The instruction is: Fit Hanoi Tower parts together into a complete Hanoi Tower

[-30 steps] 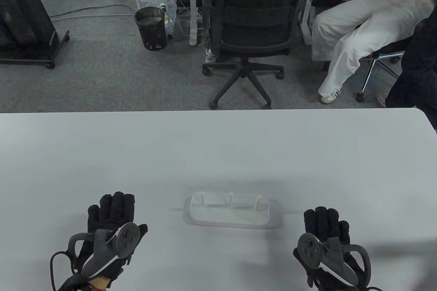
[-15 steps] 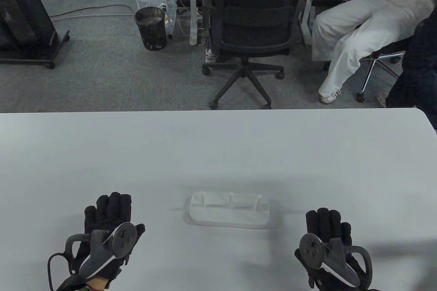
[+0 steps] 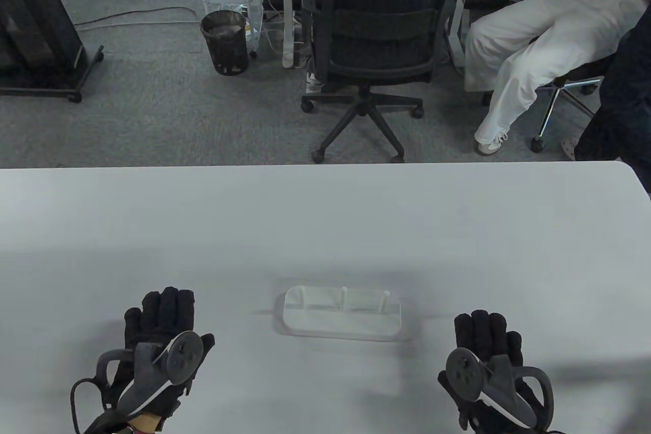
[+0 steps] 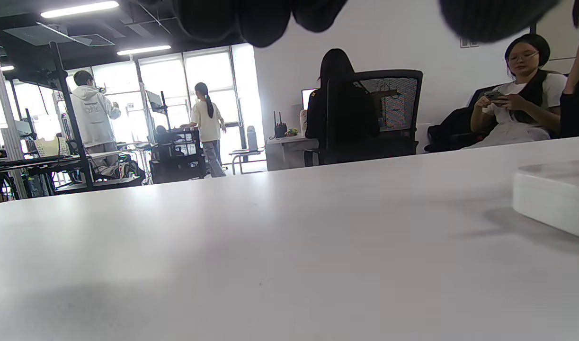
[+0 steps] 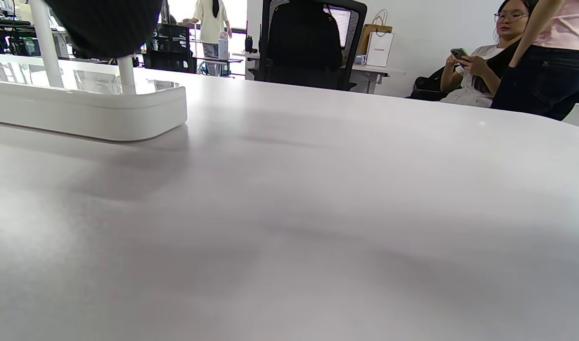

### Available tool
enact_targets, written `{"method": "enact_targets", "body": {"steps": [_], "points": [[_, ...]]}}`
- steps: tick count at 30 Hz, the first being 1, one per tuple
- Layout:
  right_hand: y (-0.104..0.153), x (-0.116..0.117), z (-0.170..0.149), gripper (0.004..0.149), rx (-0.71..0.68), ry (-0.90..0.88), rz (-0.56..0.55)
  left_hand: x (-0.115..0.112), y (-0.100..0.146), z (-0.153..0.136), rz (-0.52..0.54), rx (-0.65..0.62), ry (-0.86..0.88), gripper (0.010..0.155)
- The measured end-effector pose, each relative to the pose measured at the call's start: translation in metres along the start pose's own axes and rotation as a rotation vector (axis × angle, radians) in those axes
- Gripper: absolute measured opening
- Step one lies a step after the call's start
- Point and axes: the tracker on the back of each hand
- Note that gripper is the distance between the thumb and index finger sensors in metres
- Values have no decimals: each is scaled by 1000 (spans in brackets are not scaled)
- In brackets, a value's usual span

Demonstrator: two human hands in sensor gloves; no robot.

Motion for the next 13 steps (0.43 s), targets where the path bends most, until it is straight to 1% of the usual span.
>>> {"method": "enact_targets", "body": {"steps": [6, 13], "points": [[0, 1, 1, 99, -9, -7, 8, 3, 1, 2, -1, 2, -5, 86], [-1, 3, 2, 99, -18, -10, 16, 1, 0, 2, -9, 1, -2, 86]]}}
Point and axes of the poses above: the tracker on the back of each hand, its own z axis roughly to the thumb side, its own y axis roughly from the fingertips to the wrist, x = y × z, and after that the axes turned 1 degree about -y, right-handed
